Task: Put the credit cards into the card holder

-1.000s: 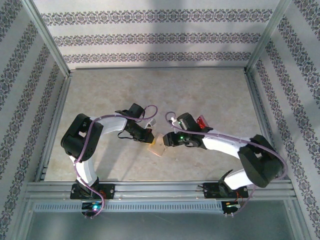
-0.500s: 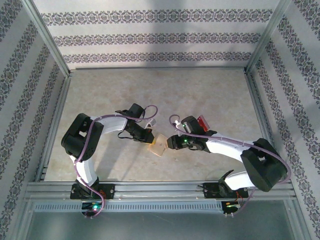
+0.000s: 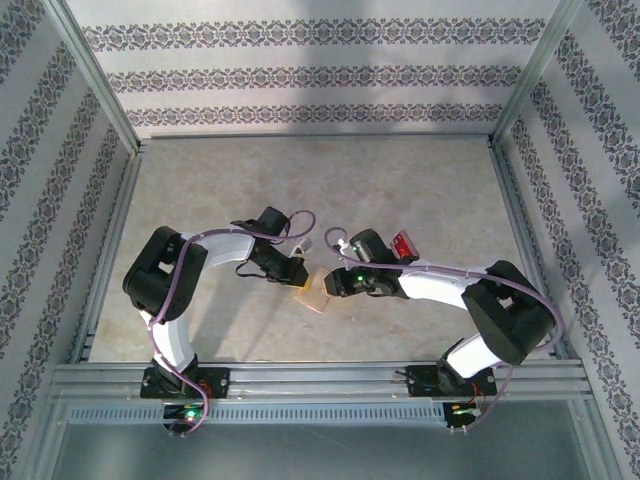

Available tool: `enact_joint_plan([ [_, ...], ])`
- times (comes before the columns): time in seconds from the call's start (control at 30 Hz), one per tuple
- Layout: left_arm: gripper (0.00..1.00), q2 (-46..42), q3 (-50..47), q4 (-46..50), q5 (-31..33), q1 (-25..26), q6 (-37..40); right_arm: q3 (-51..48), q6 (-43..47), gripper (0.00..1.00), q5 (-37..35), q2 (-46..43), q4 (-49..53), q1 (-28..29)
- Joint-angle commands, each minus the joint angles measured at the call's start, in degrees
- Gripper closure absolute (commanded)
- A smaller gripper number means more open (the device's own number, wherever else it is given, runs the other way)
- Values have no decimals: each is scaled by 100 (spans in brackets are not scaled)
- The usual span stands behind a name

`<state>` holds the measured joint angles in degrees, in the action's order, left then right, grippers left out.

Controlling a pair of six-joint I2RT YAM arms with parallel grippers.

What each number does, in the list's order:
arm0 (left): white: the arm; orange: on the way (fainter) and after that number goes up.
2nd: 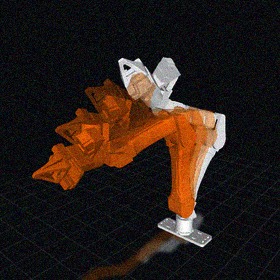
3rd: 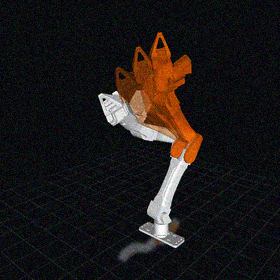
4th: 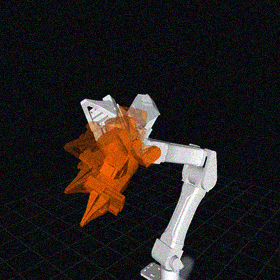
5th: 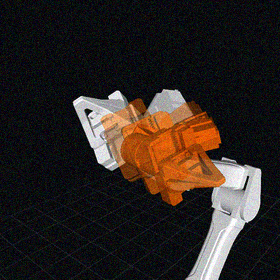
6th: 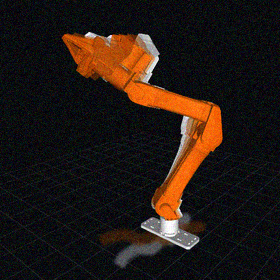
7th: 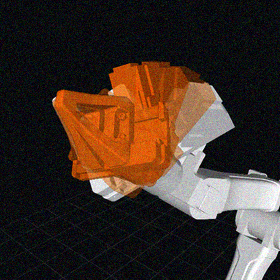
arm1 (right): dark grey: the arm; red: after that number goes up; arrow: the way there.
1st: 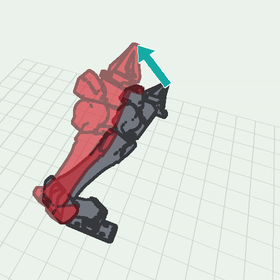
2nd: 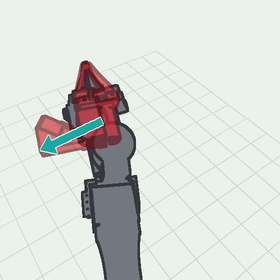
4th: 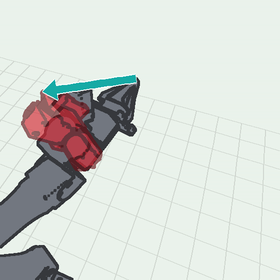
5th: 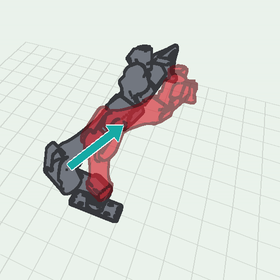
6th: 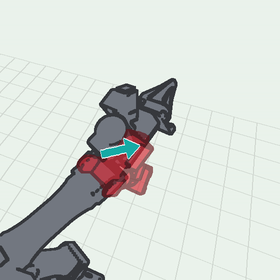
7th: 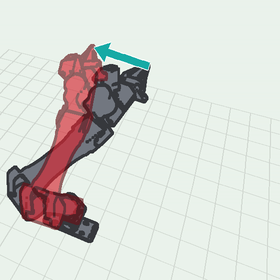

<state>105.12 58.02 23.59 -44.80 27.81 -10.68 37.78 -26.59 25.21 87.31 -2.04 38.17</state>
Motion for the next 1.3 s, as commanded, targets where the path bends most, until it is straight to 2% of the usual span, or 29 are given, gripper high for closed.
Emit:
enact_joint_plan([
  [0.0,100,174,21,279,288,138,145,214,109,76,89,165,-43,109],
  [0.4,100,173,21,277,278,145,145,294,149,78,-182,344,152,258],
  [1.0,100,173,30,295,287,147,143,48,259,71,-218,-26,337,226],
  [1.27,100,177,26,304,294,153,149,-100,233,72,-249,-56,266,221],
])
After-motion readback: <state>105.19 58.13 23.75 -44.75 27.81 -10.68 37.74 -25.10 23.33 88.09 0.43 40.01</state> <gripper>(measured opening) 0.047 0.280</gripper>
